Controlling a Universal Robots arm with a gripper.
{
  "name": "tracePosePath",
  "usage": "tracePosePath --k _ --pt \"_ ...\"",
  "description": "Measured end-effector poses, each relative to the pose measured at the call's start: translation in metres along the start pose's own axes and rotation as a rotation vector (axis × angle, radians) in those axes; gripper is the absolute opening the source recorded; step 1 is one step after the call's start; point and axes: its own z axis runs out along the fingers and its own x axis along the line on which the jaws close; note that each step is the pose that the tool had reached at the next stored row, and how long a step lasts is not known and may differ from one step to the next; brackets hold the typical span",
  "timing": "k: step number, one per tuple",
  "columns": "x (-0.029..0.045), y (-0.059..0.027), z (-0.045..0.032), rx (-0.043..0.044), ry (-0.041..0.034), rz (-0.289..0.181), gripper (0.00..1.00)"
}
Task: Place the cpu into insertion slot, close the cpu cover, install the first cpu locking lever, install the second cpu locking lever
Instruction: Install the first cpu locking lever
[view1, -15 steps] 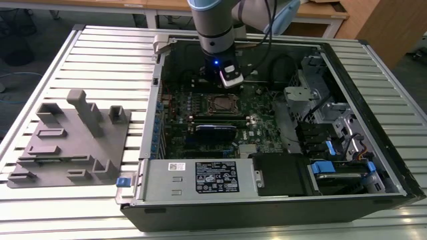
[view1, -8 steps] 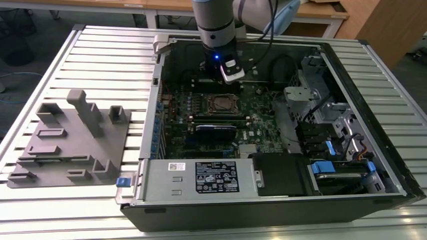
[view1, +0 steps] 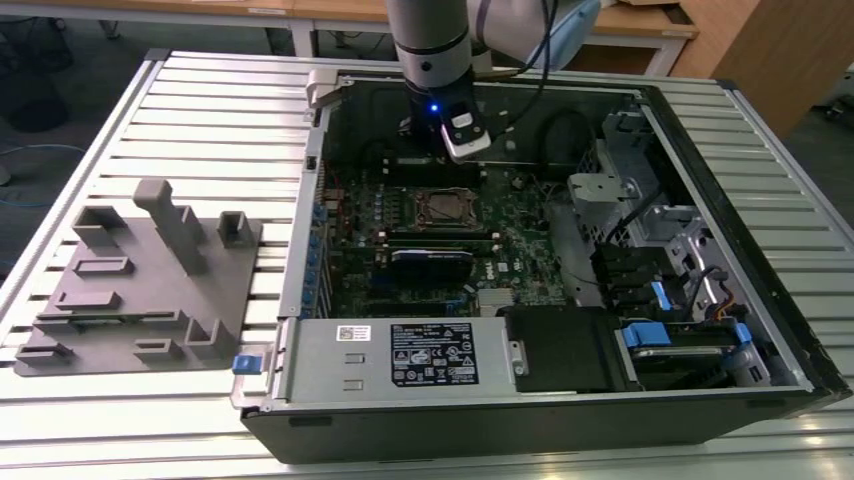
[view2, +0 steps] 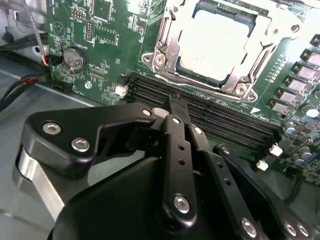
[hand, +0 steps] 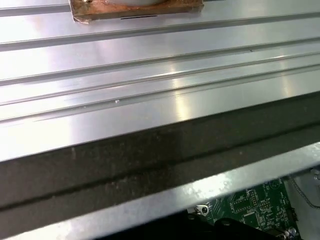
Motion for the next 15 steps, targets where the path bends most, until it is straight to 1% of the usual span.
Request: tracePosePath --k 1,2,3,4,5,6,7,8,9,12,13,14,15 --pt "0.0000 0.0000 0.0000 0.0001 0.0000 0.000 0.11" --pt "0.0000 0.0000 0.0000 0.0019 0.0000 0.000 0.11" --pt "0.0000 0.0000 0.0000 0.0110 0.0030 -0.002 0.11" --pt "0.0000 0.0000 0.0000 0.0272 0.0080 -0.004 0.11" --pt "-0.0001 0.0000 0.0000 0.0440 0.0154 -0.006 0.11" --pt "-0.0003 0.0000 0.0000 0.0620 0.0247 -0.009 0.11" --pt "-0.0007 -0.0001 0.0000 0.0766 0.0344 -0.010 0.11" --pt "-0.0013 -0.0003 0.0002 0.0837 0.0433 -0.010 0.11" --pt "-0.0026 -0.0004 0.0005 0.0884 0.0536 -0.009 0.11" --pt "-0.0077 0.0000 0.0016 0.0978 0.0817 -0.007 0.11" --pt "-0.0097 0.0004 0.0021 0.0997 0.0886 -0.006 0.11" --pt "-0.0117 0.0008 0.0028 0.1008 0.0936 -0.006 0.11" --pt "-0.0136 0.0012 0.0035 0.1013 0.0969 -0.007 0.11"
